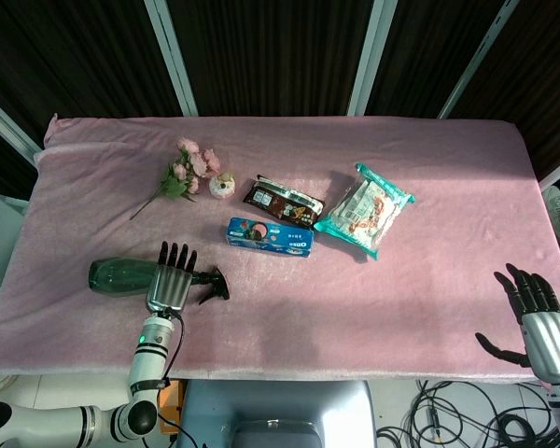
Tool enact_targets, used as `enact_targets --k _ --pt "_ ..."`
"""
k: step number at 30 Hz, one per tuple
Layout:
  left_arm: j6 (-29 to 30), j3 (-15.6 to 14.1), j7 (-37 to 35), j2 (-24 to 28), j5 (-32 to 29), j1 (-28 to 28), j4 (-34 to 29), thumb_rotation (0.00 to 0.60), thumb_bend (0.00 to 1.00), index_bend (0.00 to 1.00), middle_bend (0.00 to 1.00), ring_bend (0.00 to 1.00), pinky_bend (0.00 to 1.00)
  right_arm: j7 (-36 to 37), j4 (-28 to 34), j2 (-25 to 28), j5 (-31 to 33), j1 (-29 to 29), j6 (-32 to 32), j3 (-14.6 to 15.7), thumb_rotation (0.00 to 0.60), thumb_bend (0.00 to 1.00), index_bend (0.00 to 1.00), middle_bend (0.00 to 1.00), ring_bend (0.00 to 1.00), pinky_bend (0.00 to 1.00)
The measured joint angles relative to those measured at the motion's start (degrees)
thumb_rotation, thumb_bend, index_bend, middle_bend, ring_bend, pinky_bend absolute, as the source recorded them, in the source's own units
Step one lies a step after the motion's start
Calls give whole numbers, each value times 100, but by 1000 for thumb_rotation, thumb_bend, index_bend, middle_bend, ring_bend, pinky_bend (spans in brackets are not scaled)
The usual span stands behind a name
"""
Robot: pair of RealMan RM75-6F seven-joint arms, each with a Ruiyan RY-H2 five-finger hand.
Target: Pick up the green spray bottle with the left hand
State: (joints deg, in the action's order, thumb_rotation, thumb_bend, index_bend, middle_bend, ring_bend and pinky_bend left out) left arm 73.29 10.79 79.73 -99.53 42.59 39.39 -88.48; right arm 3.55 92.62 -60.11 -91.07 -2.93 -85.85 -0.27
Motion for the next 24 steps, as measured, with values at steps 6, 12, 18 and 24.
enact_targets --k 6,12,18,24 --pt "22 -71 -114 9 -80 85 85 600 333 46 44 0 0 -28 15 -4 -33 -11 36 23 600 335 0 0 0 0" --pt "-9 -137 -155 -37 -169 183 290 600 333 137 110 12 0 -112 5 -22 24 16 -17 -10 600 335 0 0 0 0" --pt "7 -208 -203 -120 -203 261 563 600 334 349 313 102 0 -194 45 -24 155 33 -37 -69 600 335 0 0 0 0" --pt "-73 -287 -363 -177 -160 304 762 600 393 631 630 311 16 -129 74 12 86 9 21 -46 600 335 0 0 0 0"
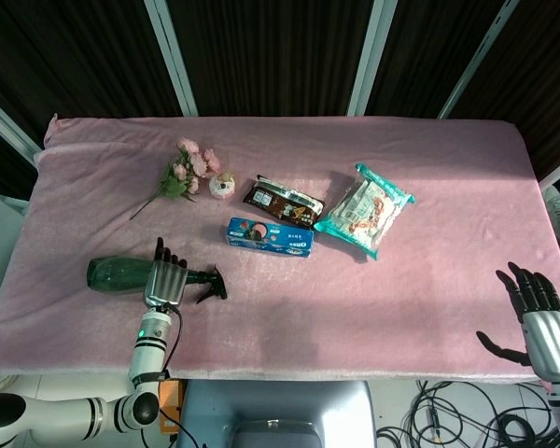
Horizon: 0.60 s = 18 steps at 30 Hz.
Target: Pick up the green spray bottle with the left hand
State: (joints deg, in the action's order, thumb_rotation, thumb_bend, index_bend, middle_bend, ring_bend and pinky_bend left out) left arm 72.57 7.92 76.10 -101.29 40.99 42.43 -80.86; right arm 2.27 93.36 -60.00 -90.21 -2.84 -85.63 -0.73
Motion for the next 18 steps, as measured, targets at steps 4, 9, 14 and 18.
enact_targets --k 4,9,14,18 --pt "-8 -93 -377 40 459 -3 16 600 455 737 755 417 96 -23 5 -8 12 -9 28 -1 600 335 0 0 0 0" --pt "102 -188 -1487 264 1430 -88 -150 600 452 766 793 483 169 3 8 8 11 -4 30 7 600 335 0 0 0 0" --pt "440 -114 -3152 653 2322 -272 -541 600 439 785 814 509 198 33 -3 18 23 23 -9 2 600 335 0 0 0 0" --pt "587 57 -4764 906 2667 -440 -930 600 464 795 822 513 195 9 7 17 -5 26 -2 22 600 336 0 0 0 0"
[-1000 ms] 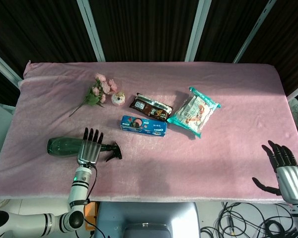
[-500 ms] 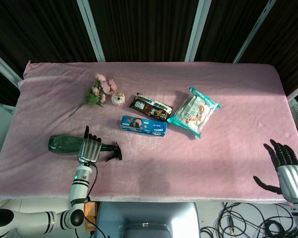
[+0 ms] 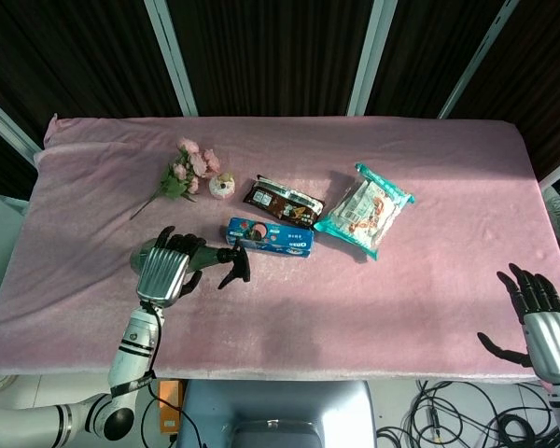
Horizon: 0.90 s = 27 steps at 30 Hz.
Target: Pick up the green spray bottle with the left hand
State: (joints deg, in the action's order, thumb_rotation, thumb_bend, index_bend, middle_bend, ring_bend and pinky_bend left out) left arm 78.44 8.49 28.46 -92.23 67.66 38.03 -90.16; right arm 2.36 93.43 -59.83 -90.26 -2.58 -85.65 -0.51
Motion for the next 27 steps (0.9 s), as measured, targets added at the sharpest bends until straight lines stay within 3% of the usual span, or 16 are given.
enact_targets --k 8,14,18,27 --pt "-236 483 -3864 418 139 -336 -478 600 474 794 813 482 173 100 -4 27 -32 21 -64 -7 600 335 0 0 0 0" --pt "-237 782 -5741 367 482 -566 57 600 482 786 802 448 149 139 -7 42 -60 7 -45 0 600 335 0 0 0 0" --pt "-203 767 -6112 243 781 -661 653 600 494 784 789 412 110 166 -8 46 -64 18 -73 -4 600 335 0 0 0 0" --pt "-153 406 -6473 -321 1310 -731 2184 600 506 780 777 382 83 122 -13 23 -82 8 -46 11 600 335 0 0 0 0"
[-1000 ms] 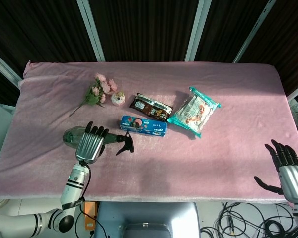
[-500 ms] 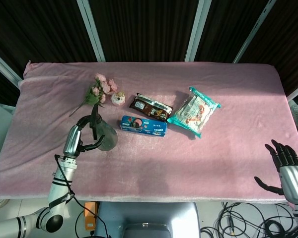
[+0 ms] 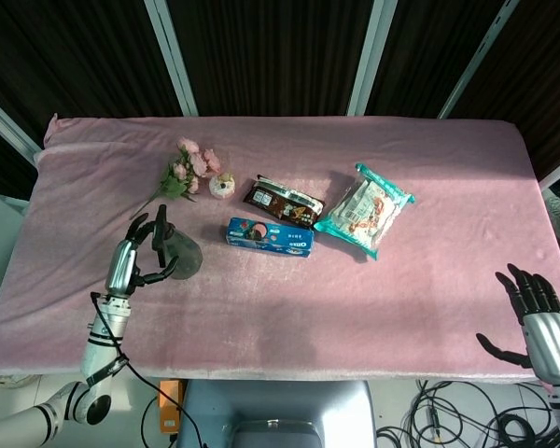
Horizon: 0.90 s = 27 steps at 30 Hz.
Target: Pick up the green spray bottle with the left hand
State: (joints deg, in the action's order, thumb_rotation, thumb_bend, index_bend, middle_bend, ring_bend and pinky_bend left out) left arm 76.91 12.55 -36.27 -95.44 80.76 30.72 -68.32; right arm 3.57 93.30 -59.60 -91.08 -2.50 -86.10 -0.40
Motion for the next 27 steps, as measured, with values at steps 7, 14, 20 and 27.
enact_targets --k 7,14,20,27 --pt "-169 -47 -304 -37 42 -10 121 600 511 762 721 349 68 -13 -6 -3 12 -5 16 -3 600 335 0 0 0 0" --pt "-352 -88 -519 31 54 -1 194 600 451 606 548 206 4 -28 -1 -9 4 1 9 3 600 335 0 0 0 0" --pt "-418 -142 -702 68 142 13 296 600 397 411 342 59 0 -39 1 -11 11 3 11 3 600 335 0 0 0 0" --pt "-424 -86 -658 63 86 5 287 600 347 145 230 1 0 -111 31 -7 42 13 20 2 600 335 0 0 0 0"
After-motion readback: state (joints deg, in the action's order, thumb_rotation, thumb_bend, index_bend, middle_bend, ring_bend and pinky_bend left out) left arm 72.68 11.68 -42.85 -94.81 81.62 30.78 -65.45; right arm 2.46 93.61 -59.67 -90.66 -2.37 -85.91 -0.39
